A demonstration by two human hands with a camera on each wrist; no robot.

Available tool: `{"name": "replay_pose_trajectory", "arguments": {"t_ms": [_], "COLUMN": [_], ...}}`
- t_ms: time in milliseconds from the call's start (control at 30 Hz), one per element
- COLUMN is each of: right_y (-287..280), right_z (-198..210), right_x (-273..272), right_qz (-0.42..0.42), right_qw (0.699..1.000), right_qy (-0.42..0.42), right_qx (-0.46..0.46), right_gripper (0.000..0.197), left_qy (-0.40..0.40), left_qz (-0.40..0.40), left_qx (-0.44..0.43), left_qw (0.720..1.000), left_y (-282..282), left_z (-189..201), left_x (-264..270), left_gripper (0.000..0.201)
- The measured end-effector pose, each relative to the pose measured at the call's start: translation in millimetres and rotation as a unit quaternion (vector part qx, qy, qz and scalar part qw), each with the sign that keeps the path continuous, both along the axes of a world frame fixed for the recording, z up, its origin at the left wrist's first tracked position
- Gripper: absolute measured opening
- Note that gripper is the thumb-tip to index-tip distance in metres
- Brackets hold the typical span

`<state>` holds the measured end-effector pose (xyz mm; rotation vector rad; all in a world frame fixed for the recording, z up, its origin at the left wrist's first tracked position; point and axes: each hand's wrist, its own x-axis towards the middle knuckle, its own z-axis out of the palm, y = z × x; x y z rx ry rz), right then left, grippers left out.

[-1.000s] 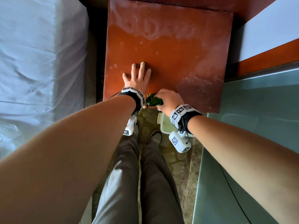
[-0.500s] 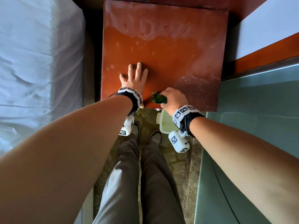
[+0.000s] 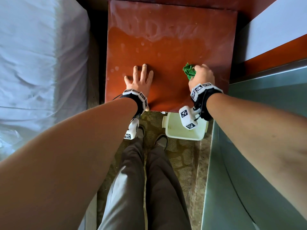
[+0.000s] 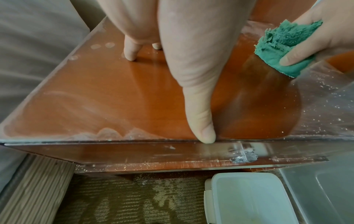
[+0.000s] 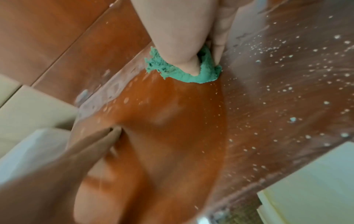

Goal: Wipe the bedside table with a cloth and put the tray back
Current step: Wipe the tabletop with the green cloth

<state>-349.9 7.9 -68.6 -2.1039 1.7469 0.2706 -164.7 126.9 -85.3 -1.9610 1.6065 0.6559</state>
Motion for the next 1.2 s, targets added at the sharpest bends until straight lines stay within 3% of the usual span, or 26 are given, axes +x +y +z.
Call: {"name": "replay_pose_trajectory", "arguments": {"t_ms": [67,200,333,433,500,567,767,867,1100,1200], "right_y": [7.8,34.7,61.0,77.3,87.6,93.7,93.2,92.7,73.9,69.2], "right_z": [-0.1,-1.2,-0.1,-0.1,-1.9,-4.0,-3.5,-4.3,0.2,2.1], "right_x": [1.5,-6.6,-6.3,0.9,5.4,8.7,-5.7,-22.1,-51.4,-48.8], "right_qz": [0.023,0.145,0.213,0.235,0.222,0.195,0.184,0.145,0.022,0.021], "right_qw": [1.0,0.987,0.972,0.963,0.965,0.97,0.971,0.982,0.997,0.996], "right_qy": [-0.014,-0.073,-0.059,-0.048,-0.049,-0.053,-0.067,-0.055,-0.018,-0.003], "right_qx": [0.0,-0.007,0.073,0.124,0.133,0.137,0.134,0.107,0.075,0.085], "right_gripper": [0.03,0.032,0.03,0.025,0.028,0.031,0.028,0.025,0.024,0.03], "left_qy": [0.0,-0.006,-0.02,-0.025,-0.028,-0.032,-0.036,-0.028,-0.025,-0.016], "left_qz": [0.0,0.005,0.004,0.016,0.021,0.023,0.023,0.038,0.036,0.036], "left_qx": [-0.001,-0.008,0.011,-0.01,-0.021,-0.016,-0.005,-0.015,-0.016,-0.027], "left_qw": [1.0,1.0,1.0,1.0,0.999,0.999,0.999,0.999,0.999,0.999], "left_y": [0.0,-0.7,-2.5,-3.9,-5.8,-7.3,-8.4,-10.1,-8.8,-8.1], "left_z": [-0.2,-0.1,2.9,1.4,0.1,0.2,-0.1,-1.4,-2.7,-3.6], "left_x": [0.0,-2.1,-6.3,-10.1,-12.6,-14.7,-17.0,-19.1,-19.1,-17.8], "left_gripper": [0.163,0.16,0.159,0.126,0.103,0.096,0.1,0.092,0.093,0.09]}}
